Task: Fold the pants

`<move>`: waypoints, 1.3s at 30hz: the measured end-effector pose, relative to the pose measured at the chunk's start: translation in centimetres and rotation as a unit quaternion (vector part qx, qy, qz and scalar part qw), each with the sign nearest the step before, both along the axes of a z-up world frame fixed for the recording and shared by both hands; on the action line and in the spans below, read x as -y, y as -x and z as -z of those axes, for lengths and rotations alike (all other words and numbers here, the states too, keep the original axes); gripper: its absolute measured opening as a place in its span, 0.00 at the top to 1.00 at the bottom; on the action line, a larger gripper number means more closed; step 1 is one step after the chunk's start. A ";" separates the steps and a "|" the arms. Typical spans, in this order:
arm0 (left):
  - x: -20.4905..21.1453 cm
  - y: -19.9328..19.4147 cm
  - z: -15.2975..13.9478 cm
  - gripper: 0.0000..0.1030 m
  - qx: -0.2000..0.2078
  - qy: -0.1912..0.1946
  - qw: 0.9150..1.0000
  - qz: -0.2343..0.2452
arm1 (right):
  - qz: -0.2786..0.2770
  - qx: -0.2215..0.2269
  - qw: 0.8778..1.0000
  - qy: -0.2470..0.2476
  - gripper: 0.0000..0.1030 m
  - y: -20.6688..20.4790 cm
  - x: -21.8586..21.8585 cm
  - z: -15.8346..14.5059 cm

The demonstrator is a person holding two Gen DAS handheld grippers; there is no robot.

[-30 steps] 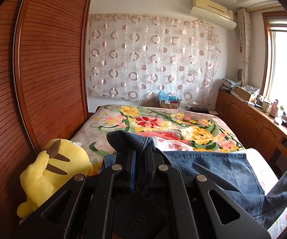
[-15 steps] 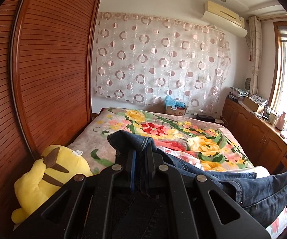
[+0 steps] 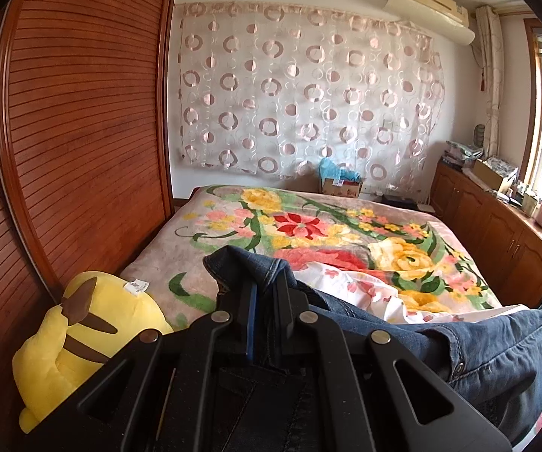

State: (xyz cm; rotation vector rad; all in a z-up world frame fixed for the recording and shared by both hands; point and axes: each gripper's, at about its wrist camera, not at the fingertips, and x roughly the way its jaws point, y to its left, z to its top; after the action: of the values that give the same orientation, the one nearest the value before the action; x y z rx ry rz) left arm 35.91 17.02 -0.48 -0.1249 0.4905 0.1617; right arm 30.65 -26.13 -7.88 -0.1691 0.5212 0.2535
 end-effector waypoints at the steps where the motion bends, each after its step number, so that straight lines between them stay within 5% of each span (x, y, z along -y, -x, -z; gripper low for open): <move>1: 0.0 -0.2 0.2 0.93 -0.002 -0.001 1.000 -0.001 | 0.001 -0.002 1.000 0.002 0.89 -0.3 -0.1 -0.4; 8: 0.3 -0.9 2.0 0.93 -0.036 -0.011 0.999 0.000 | 0.003 -0.030 0.999 0.019 0.89 -2.0 -1.1 -0.3; 13: 0.5 0.4 2.4 0.80 -0.049 -0.023 0.999 0.003 | 0.003 -0.042 0.999 0.020 0.89 -2.3 -0.8 -0.7; 19: 1.2 3.0 1.6 0.37 -0.035 -0.019 0.999 0.035 | 0.006 -0.047 0.999 0.011 0.89 -2.8 -0.2 -0.9; 20: 1.4 3.4 1.5 0.22 -0.036 -0.015 0.998 0.043 | 0.007 -0.046 0.999 0.009 0.89 -2.7 -0.1 -1.0; 24: 2.8 5.1 1.6 0.21 -0.037 -0.009 0.997 0.064 | 0.004 -0.045 0.999 -0.010 0.88 -1.9 0.7 -1.3; 32: 7.2 8.3 3.2 0.21 -0.053 -0.026 0.993 0.106 | -0.011 -0.057 0.998 -0.026 0.63 2.8 2.6 -1.7; 39: 11.4 10.1 4.6 0.21 -0.073 -0.031 0.986 0.148 | -0.023 -0.077 0.996 -0.048 0.63 7.7 5.2 -2.0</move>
State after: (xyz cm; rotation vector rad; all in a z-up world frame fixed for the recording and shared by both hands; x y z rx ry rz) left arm 25.82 5.66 -5.10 0.0215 0.6429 -0.1058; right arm 22.97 -31.36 -5.90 -0.0683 0.6578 0.3378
